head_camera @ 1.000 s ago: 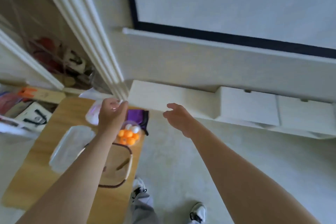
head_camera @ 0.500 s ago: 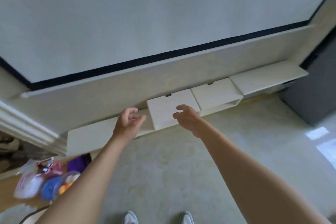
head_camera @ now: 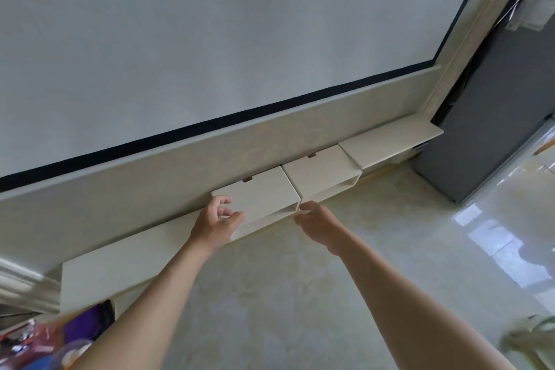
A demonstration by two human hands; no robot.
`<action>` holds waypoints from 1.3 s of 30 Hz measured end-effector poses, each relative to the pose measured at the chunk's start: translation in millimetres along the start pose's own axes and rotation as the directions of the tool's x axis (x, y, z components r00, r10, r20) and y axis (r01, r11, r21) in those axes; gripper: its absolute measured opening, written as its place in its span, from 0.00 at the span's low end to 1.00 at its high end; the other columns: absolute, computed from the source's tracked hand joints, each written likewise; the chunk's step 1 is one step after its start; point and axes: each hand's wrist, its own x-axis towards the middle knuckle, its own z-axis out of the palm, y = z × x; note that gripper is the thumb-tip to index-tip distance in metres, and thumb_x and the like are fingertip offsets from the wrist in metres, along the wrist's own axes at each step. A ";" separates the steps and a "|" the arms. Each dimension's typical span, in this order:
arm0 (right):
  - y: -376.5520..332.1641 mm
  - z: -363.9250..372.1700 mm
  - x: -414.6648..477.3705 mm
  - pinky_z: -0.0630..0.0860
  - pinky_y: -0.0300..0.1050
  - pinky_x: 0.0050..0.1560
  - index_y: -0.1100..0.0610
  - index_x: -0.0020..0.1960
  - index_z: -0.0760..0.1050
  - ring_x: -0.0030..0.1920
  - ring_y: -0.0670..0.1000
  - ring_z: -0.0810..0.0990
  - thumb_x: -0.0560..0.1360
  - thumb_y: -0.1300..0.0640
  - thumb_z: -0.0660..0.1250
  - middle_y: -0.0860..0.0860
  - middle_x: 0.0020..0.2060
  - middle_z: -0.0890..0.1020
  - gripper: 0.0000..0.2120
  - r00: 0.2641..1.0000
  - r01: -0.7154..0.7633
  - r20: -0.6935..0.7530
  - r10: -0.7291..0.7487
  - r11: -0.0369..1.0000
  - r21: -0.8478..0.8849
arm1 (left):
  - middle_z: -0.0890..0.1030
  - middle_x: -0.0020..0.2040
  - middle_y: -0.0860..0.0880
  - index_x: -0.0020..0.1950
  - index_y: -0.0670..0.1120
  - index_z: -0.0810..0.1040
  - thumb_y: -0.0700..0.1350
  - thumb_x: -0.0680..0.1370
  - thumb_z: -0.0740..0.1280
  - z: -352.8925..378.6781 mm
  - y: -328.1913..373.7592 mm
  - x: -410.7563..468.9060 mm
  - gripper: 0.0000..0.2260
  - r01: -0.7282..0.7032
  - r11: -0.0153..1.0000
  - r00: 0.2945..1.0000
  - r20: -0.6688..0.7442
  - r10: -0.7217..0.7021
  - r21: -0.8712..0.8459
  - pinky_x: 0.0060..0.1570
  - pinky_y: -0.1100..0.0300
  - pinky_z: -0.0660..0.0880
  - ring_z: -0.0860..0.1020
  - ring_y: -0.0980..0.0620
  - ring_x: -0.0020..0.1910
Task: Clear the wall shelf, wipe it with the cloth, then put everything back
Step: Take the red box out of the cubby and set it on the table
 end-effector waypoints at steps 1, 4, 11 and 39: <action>1.0 2.5 3.8 0.72 0.43 0.54 0.54 0.69 0.72 0.53 0.52 0.77 0.79 0.55 0.66 0.52 0.53 0.79 0.19 1.000 -0.002 0.004 0.002 1.000 -0.013 | 0.80 0.51 0.49 0.60 0.51 0.74 0.57 0.64 0.68 -2.8 -0.6 1.0 0.26 0.005 1.000 1.000 0.000 -0.005 -0.009 0.33 0.67 0.71 0.79 0.56 0.40; 5.6 8.9 14.4 0.72 0.44 0.60 0.53 0.71 0.71 0.59 0.54 0.77 0.78 0.54 0.65 0.54 0.61 0.79 0.21 1.000 -0.012 0.014 0.013 0.998 -0.058 | 0.81 0.52 0.47 0.60 0.51 0.75 0.57 0.64 0.69 -9.5 -8.7 2.5 0.26 0.025 1.000 1.000 -0.013 -0.025 -0.001 0.38 0.64 0.72 0.80 0.56 0.40; 26.4 6.5 59.8 0.69 0.40 0.53 0.54 0.72 0.69 0.51 0.52 0.76 0.79 0.53 0.65 0.52 0.50 0.79 0.23 0.995 -0.025 0.091 0.034 0.995 -0.093 | 0.80 0.50 0.51 0.55 0.56 0.75 0.66 0.57 0.67 8.8 -22.8 25.9 0.29 0.119 0.992 0.991 -0.063 -0.116 0.030 0.53 0.53 0.76 0.80 0.53 0.49; 277.5 182.5 460.9 0.70 0.52 0.70 0.56 0.78 0.62 0.71 0.53 0.72 0.74 0.52 0.73 0.54 0.72 0.72 0.36 0.813 0.579 0.027 -0.581 0.804 -0.137 | 0.76 0.67 0.50 0.70 0.44 0.75 0.52 0.72 0.69 259.1 -381.3 287.4 0.28 -0.159 0.868 0.908 -0.276 0.316 0.470 0.62 0.79 0.59 0.72 0.57 0.66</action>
